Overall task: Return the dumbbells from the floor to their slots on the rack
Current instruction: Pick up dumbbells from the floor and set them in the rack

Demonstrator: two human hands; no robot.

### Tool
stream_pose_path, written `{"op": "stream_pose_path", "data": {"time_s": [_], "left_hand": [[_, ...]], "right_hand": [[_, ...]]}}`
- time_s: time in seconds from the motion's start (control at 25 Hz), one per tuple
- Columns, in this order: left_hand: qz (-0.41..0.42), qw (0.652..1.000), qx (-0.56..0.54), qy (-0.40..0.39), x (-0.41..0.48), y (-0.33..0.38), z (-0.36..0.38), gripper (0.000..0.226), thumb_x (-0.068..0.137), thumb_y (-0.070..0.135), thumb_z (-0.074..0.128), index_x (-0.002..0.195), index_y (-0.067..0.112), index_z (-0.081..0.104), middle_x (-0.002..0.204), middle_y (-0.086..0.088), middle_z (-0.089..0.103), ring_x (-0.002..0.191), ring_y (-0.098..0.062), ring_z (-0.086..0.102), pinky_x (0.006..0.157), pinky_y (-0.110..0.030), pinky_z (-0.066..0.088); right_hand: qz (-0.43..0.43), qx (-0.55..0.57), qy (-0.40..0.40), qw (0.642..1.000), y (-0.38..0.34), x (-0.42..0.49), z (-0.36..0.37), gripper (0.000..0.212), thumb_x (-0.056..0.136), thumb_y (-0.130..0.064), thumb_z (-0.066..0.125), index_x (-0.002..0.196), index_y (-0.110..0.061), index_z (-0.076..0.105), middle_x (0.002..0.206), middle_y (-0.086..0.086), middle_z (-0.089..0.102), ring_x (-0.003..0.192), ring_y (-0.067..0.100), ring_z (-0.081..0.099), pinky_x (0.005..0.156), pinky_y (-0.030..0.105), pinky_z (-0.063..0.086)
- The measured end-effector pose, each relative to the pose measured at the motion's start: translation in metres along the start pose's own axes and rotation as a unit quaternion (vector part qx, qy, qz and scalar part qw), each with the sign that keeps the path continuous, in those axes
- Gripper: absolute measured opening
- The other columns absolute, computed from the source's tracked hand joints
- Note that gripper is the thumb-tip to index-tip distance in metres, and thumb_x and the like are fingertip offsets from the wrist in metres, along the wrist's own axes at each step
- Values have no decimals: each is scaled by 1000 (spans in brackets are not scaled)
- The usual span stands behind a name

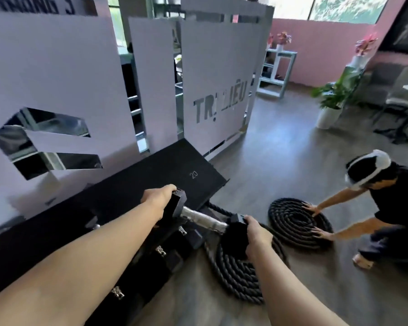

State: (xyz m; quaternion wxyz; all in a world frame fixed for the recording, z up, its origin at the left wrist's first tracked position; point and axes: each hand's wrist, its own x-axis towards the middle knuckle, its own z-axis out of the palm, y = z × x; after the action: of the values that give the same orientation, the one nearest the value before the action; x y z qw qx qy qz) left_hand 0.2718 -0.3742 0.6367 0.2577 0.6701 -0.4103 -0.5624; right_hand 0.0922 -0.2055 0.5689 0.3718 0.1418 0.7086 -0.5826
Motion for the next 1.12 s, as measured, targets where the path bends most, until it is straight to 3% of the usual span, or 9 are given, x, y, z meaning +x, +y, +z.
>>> {"op": "stream_pose_path", "data": {"time_s": [0.12, 0.32, 0.44, 0.56, 0.72, 0.84, 0.96, 1.12], "left_hand": [[-14, 999, 8, 39, 65, 19, -23, 50, 63, 44, 80, 93, 9, 63, 85, -10, 62, 67, -27, 58, 48, -31, 39], [-69, 991, 13, 110, 160, 38, -37, 61, 59, 49, 80, 104, 12, 60, 99, -12, 60, 82, -34, 58, 60, -46, 48], [-130, 982, 17, 135, 220, 39, -44, 61, 62, 47, 81, 107, 12, 57, 92, -10, 55, 72, -32, 53, 68, -50, 49], [-147, 979, 36, 140, 270, 38, -48, 65, 66, 46, 80, 117, 12, 56, 106, -10, 56, 77, -31, 54, 70, -50, 49], [-145, 978, 77, 130, 337, 38, -44, 68, 71, 42, 80, 124, 9, 54, 103, -9, 58, 67, -24, 51, 53, -35, 42], [-138, 976, 124, 114, 369, 37, -37, 64, 73, 41, 79, 122, 8, 54, 98, -7, 58, 62, -18, 50, 43, -31, 35], [-139, 972, 157, 109, 392, 31, -33, 59, 73, 41, 78, 116, 10, 53, 109, -8, 56, 63, -18, 49, 43, -31, 36], [-143, 970, 167, 100, 409, 25, -29, 50, 71, 40, 78, 100, 14, 48, 102, -7, 56, 63, -18, 52, 44, -29, 36]], "right_hand": [[9, -41, -18, 999, -5, 25, 84, 70, 61, -41, 80, 117, -2, 63, 116, 16, 67, 98, 33, 67, 86, 48, 58], [48, -77, -51, 995, -12, 74, 191, 71, 62, -43, 79, 121, -7, 60, 118, 13, 64, 100, 34, 65, 88, 49, 57], [88, -102, -57, 989, -3, 98, 247, 65, 63, -44, 78, 114, -9, 58, 116, 12, 64, 102, 35, 64, 90, 51, 56], [134, -114, -33, 984, 12, 118, 288, 67, 63, -43, 80, 117, -9, 60, 114, 12, 66, 97, 35, 67, 87, 52, 57], [184, -102, -6, 978, 46, 149, 333, 55, 64, -39, 80, 107, -9, 64, 99, 10, 69, 82, 32, 69, 74, 50, 60], [230, -86, -4, 969, 67, 161, 352, 52, 66, -43, 77, 108, -15, 64, 99, 7, 70, 78, 31, 70, 66, 47, 57], [255, -85, -1, 963, 75, 173, 363, 50, 71, -44, 75, 111, -17, 63, 103, 6, 70, 79, 30, 69, 70, 47, 56], [248, -90, 1, 965, 79, 178, 371, 44, 74, -39, 74, 109, -15, 64, 101, 7, 71, 83, 31, 71, 77, 50, 59]]}}
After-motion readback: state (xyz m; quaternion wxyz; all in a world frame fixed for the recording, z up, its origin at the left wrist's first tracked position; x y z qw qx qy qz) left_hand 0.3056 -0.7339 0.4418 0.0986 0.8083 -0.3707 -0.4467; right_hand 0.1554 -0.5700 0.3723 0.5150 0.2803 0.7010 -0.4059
